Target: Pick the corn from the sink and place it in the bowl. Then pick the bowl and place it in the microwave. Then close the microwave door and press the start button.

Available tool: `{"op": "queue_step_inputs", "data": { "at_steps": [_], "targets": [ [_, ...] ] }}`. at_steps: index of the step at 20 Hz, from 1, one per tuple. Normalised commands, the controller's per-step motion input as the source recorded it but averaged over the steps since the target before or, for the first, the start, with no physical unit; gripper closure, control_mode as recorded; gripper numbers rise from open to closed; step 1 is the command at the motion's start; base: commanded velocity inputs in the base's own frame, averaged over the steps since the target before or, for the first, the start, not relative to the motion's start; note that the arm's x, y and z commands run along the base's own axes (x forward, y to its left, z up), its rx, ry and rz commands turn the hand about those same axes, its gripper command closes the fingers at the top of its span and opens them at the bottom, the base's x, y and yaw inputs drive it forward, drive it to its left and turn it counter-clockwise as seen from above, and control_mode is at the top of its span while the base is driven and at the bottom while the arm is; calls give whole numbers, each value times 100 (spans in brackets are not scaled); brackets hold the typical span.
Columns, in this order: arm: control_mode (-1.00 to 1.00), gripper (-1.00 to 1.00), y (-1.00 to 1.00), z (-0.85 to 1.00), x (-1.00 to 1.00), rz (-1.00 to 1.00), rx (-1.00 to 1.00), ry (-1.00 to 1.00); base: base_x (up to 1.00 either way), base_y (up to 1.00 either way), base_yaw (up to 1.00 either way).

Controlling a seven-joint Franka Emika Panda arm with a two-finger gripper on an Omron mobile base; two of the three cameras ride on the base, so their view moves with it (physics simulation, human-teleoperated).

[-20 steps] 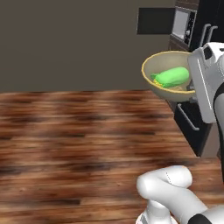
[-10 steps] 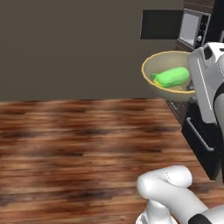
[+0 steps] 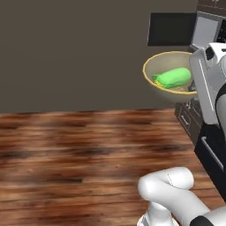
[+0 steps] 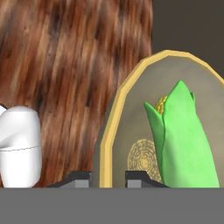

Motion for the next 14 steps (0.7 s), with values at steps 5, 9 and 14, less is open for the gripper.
{"op": "queue_step_inputs", "data": {
  "at_steps": [5,9,14],
  "targets": [
    [100,100,0,0,0,0,0,0,100,0,-5],
    [100,100,0,0,0,0,0,0,83,0,-55],
    [100,100,0,0,0,0,0,0,43,0,-69]
  ]
}}
